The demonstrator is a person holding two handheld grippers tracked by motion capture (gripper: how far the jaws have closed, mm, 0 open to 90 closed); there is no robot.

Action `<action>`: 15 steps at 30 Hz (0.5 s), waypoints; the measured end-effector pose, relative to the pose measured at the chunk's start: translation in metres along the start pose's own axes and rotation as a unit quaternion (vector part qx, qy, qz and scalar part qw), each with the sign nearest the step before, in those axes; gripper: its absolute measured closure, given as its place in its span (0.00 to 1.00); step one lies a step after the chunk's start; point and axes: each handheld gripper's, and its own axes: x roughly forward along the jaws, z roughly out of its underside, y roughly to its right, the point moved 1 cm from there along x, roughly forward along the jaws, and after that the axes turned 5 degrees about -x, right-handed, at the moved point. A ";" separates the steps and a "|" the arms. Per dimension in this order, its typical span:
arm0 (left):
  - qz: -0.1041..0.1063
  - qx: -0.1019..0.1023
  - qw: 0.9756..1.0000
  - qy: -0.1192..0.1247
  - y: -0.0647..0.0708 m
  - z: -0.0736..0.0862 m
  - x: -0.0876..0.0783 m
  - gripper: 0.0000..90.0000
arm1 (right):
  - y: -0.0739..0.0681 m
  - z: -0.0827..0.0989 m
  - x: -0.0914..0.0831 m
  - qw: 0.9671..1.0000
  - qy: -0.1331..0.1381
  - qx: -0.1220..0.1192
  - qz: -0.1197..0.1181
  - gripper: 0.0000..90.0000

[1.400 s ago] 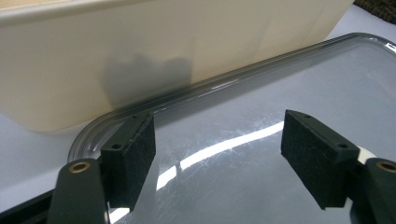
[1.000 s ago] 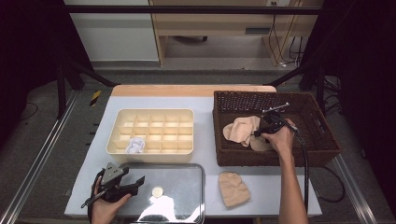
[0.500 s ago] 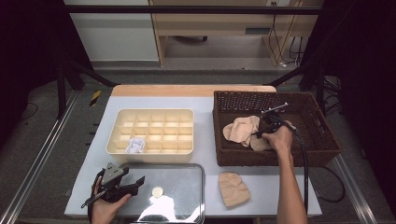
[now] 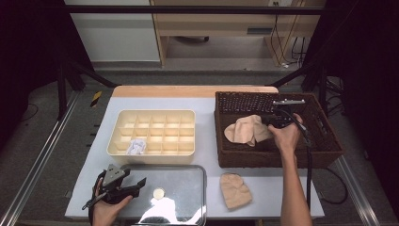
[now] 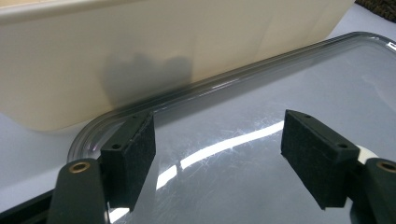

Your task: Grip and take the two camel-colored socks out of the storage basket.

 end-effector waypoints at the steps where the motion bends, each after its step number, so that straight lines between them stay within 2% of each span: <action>1: 0.000 -0.001 1.000 0.001 0.000 0.000 0.000 0.29 | 0.000 -0.001 -0.002 1.000 0.006 0.002 0.003 0.95; 3: 0.000 0.000 1.000 0.000 0.000 0.000 0.000 0.29 | 0.000 -0.002 -0.006 1.000 0.021 0.006 0.004 0.96; 6: 0.000 0.000 1.000 0.000 0.000 0.000 0.000 0.29 | -0.002 -0.005 -0.010 0.999 0.040 0.007 -0.008 0.96; 15: 0.001 -0.001 1.000 0.001 0.000 0.000 0.000 0.29 | -0.017 -0.010 -0.017 0.996 0.083 -0.005 -0.033 0.95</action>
